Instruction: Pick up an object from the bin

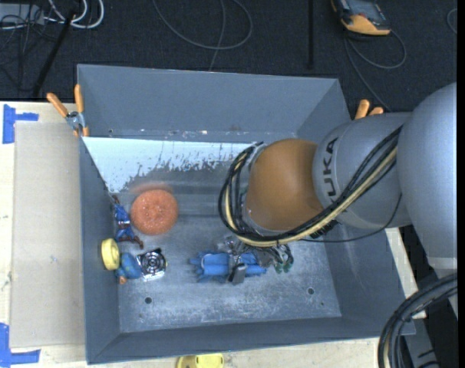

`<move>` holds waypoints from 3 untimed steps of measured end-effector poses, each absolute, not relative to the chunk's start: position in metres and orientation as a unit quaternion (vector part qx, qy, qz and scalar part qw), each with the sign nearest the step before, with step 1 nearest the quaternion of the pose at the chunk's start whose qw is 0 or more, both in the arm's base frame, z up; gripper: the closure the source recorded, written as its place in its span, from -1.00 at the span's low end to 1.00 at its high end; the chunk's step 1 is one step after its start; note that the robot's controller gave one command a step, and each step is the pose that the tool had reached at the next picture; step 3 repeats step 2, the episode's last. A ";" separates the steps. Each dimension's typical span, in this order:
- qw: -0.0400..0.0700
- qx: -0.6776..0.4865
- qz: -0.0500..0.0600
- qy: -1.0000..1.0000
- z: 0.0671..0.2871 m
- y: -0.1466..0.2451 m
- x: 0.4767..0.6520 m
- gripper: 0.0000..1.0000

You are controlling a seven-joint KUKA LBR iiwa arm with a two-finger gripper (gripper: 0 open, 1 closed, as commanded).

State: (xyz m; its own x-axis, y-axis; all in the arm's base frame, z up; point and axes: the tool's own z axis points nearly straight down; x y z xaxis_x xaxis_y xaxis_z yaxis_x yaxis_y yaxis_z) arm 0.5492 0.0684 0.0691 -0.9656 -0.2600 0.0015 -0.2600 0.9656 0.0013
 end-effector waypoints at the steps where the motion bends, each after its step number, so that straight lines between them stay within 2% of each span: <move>1: 0.001 0.131 -0.001 -0.991 0.069 0.068 0.549 1.00; 2: -0.002 0.105 0.000 -0.994 0.232 0.063 0.557 1.00; 3: -0.002 0.105 0.000 -0.994 0.232 0.063 0.557 1.00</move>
Offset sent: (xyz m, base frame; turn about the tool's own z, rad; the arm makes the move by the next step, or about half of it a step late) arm 0.0068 -0.0061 0.1621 0.0530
